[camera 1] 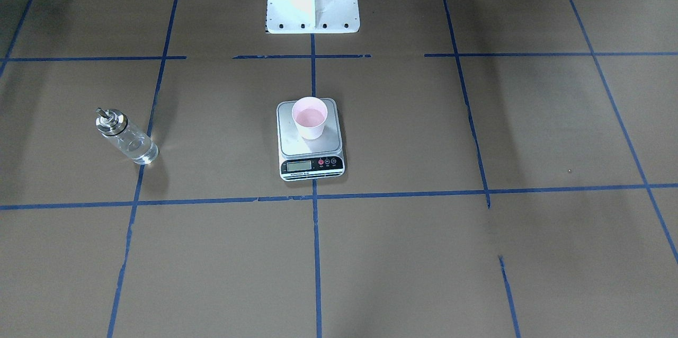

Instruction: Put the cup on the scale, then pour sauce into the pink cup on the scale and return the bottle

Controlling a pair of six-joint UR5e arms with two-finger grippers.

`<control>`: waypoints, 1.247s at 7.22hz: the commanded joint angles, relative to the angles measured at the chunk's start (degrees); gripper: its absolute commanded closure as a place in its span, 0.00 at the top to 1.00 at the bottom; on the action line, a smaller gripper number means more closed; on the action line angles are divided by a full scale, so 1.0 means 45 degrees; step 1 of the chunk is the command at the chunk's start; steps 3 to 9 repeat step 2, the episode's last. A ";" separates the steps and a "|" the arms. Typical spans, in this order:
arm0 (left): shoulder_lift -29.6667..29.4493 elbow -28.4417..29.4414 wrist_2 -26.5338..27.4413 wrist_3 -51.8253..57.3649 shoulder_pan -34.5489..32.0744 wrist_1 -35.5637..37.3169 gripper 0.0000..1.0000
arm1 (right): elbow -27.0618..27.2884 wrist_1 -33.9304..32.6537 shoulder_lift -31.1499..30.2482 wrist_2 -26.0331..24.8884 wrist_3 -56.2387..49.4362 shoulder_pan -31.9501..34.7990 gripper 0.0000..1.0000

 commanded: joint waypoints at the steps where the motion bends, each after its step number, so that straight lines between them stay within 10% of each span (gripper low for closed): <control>1: 0.0004 0.0007 0.0000 0.0000 0.0000 0.0006 1.00 | -0.0052 0.0000 0.0000 0.0015 -0.0068 0.0000 1.00; 9: 0.0004 0.0007 0.0000 0.0000 0.0000 0.0006 1.00 | -0.0052 0.0000 -0.0019 0.0035 -0.0088 0.0000 1.00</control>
